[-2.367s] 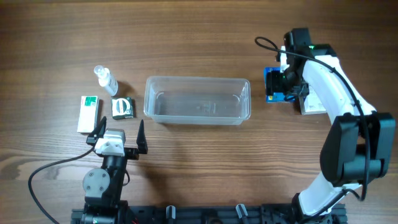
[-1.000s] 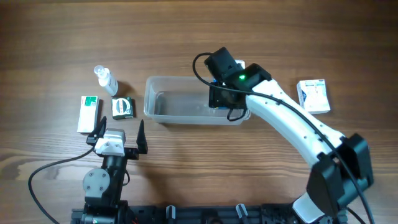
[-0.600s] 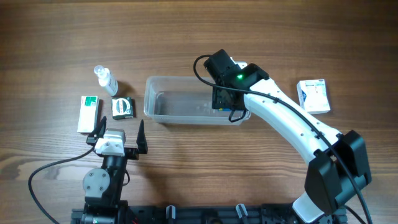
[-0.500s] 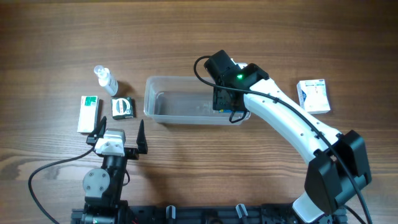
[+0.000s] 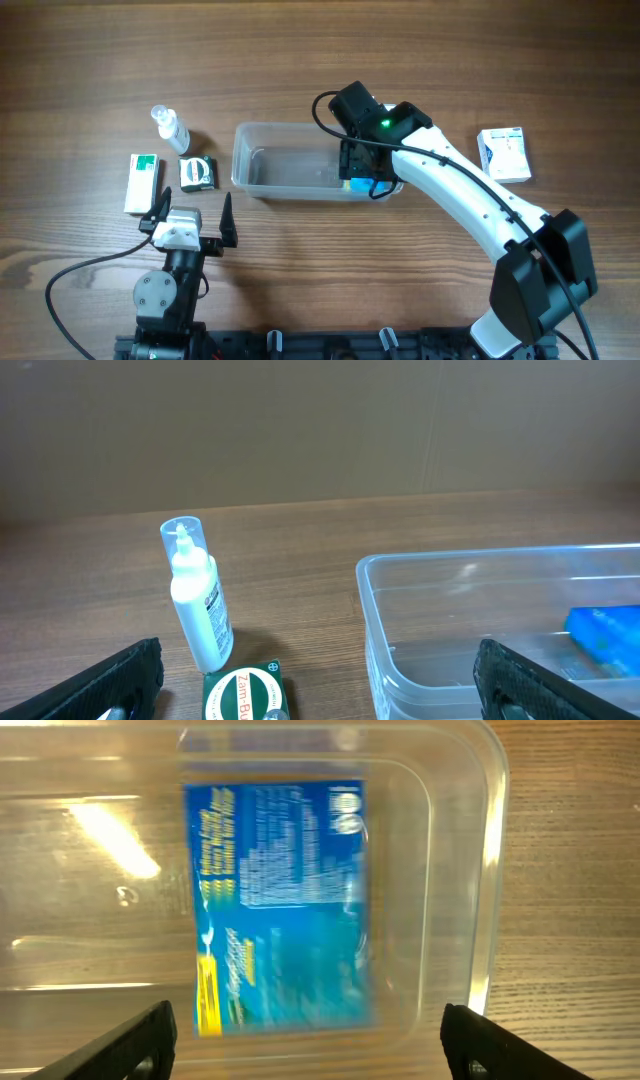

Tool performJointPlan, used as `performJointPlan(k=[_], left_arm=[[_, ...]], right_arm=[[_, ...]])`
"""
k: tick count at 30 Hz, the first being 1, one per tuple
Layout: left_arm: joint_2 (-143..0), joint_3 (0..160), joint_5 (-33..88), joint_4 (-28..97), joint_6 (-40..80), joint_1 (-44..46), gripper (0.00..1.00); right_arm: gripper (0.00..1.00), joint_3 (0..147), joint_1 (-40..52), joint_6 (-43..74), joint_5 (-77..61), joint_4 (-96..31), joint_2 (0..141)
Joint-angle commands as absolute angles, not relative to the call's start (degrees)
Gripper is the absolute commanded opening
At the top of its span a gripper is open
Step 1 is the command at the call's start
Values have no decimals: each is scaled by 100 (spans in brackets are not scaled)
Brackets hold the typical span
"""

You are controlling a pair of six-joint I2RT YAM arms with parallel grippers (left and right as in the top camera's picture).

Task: Pack container
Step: 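Lift the blue box and carry it over the container's right end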

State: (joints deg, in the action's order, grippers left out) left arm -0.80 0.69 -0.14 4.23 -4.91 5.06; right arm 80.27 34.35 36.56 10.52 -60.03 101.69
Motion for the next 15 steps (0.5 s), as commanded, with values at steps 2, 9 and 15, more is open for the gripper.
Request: performJointPlan(k=[2, 9, 15], left_arm=[[-36, 32, -89, 405, -578, 464, 100], [-36, 34, -89, 405, -578, 464, 100], [-36, 34, -89, 408, -578, 464, 100]], right_arm=[[87, 7996, 3444, 3597, 1026, -6010, 10276], [85, 7996, 3444, 3435, 906, -5839, 10276], [18, 7996, 3450, 3168, 287, -5229, 10276]])
